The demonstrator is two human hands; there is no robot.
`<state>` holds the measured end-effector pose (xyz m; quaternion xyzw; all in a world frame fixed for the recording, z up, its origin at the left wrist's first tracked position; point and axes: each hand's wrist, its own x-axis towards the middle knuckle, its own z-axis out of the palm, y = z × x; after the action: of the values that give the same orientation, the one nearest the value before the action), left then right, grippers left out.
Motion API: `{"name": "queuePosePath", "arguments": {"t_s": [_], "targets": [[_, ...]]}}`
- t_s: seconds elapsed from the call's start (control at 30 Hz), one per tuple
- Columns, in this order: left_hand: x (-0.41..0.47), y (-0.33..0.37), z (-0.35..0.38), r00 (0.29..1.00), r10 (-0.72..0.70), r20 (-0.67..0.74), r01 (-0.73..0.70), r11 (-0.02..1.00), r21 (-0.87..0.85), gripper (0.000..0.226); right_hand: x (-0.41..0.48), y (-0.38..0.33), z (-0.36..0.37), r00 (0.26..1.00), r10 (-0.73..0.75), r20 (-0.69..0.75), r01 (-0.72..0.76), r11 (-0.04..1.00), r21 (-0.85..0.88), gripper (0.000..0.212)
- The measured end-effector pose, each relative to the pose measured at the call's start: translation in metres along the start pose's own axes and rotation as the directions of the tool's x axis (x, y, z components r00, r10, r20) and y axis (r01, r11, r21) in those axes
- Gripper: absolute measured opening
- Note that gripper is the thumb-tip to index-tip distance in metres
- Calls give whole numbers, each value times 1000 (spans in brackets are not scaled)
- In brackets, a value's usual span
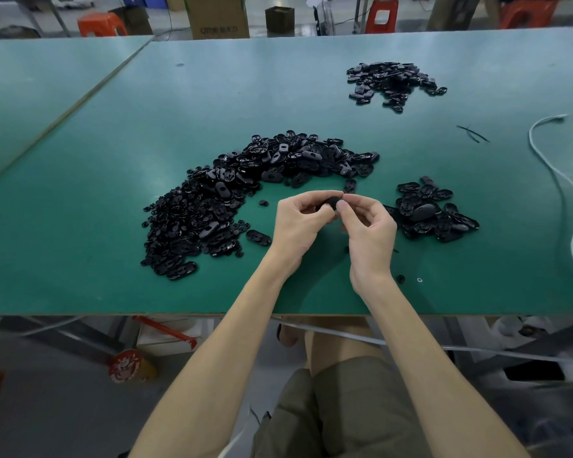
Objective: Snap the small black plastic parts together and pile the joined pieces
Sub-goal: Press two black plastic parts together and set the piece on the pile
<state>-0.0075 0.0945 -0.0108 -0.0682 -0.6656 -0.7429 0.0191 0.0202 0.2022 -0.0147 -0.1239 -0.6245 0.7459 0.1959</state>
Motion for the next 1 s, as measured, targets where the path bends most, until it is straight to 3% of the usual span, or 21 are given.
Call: {"name": "queuePosePath", "arguments": {"t_s": [1.0], "targets": [[2, -4, -5, 997, 33, 71, -31, 999, -34, 18, 1, -1, 0, 998, 29, -48, -26, 998, 51, 4]]}}
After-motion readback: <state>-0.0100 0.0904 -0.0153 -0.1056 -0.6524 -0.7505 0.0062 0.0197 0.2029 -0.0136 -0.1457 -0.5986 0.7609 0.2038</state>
